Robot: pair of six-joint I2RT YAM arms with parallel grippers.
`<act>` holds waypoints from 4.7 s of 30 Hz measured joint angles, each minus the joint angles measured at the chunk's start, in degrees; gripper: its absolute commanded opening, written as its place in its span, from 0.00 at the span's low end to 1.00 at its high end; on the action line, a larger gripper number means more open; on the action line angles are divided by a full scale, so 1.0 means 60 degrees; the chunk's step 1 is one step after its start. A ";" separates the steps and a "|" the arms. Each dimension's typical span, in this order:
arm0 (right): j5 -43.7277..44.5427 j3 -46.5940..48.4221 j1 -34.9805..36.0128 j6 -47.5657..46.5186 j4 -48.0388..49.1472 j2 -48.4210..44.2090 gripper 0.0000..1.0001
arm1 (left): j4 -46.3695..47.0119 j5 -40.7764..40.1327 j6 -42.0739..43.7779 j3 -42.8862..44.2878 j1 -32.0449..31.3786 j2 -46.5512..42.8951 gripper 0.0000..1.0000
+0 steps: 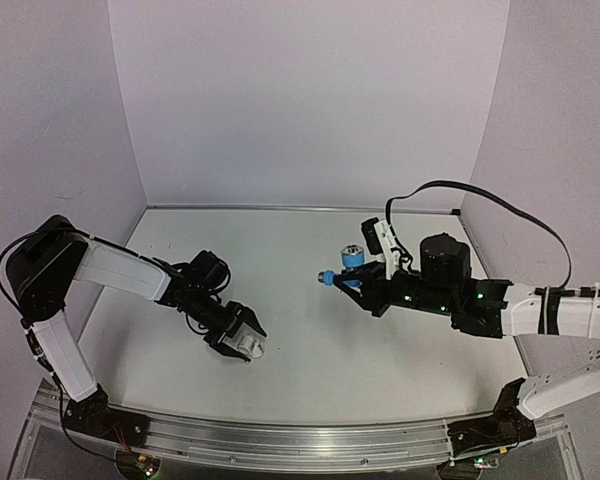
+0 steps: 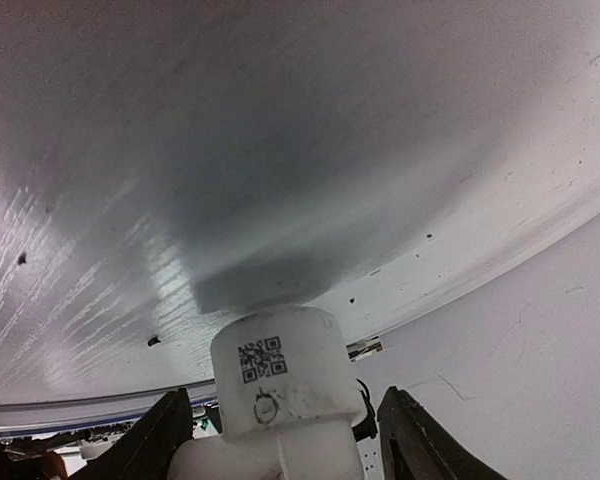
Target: Install the water faucets
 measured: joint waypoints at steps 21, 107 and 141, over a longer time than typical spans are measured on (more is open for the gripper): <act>-0.0098 -0.0051 0.0069 0.0146 0.0168 0.0382 0.00 | -0.3155 -0.3151 0.7297 0.2014 0.0047 -0.2233 1.00; 0.0076 0.0160 0.0109 -0.0004 -0.0561 0.0011 0.00 | -0.3599 -0.5071 1.7915 0.2178 -0.1960 0.0543 0.51; 0.0889 0.3136 0.0149 -0.3399 -0.1985 0.1275 0.00 | -0.0903 0.1912 1.3023 0.3122 0.2233 -0.3668 0.00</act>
